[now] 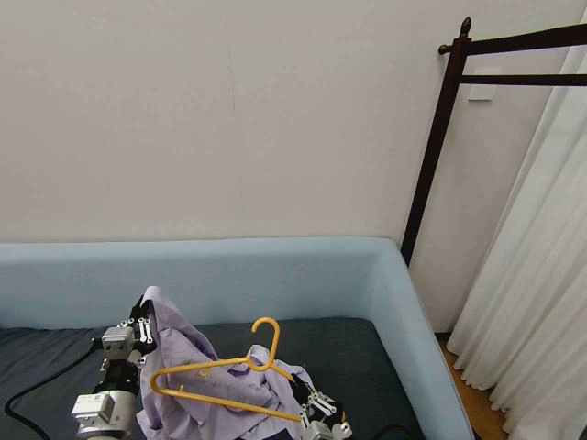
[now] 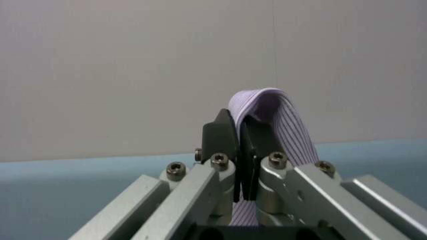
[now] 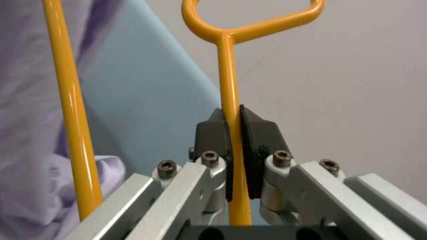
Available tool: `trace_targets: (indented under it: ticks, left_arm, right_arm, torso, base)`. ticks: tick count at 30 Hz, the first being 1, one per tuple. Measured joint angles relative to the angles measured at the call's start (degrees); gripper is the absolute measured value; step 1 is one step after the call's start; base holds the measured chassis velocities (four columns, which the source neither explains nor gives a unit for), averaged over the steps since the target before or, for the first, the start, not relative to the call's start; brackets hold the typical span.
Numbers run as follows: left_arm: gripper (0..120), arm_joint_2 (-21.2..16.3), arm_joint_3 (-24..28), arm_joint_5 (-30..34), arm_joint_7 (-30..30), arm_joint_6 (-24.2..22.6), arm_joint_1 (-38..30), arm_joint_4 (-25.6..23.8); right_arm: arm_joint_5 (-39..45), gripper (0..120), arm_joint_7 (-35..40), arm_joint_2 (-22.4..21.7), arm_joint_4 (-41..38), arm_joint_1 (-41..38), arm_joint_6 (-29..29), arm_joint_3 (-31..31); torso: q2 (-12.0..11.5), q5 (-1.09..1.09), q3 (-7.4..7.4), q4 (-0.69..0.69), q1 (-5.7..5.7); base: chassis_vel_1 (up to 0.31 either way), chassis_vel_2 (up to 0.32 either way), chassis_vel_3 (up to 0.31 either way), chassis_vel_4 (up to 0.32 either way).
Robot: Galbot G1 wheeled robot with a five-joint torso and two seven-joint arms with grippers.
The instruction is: Pick up the clothes from the sofa and hang them on the clothes hanger.
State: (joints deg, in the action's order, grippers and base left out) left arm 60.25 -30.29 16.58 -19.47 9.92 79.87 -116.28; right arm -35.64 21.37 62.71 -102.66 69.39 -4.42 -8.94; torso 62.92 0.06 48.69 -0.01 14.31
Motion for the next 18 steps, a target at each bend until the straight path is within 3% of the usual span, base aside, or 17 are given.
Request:
trace_targets:
  ticks: [6, 18]
  left_arm:
    - [0, 0.59, 0.16, -0.21, -0.48, -0.72, 0.62, -1.2]
    - [0, 1.21, 0.71, -1.21, -1.08, -1.2, 0.47, -0.37]
  right_arm:
    - [-0.35, 4, 5.87, 0.97, 0.79, -2.01, 6.43, -4.06]
    - [-0.73, 4, 6.3, 1.97, -1.9, -1.75, 7.41, -7.47]
  torso:
    - [0.0, 0.0, 0.0, 0.0, 0.0]
    - [0.0, -0.01, 0.0, -0.01, 0.0]
  base:
    - [0.0, 0.0, 0.0, 0.0]
    - [0.0, 0.0, 0.0, 0.0]
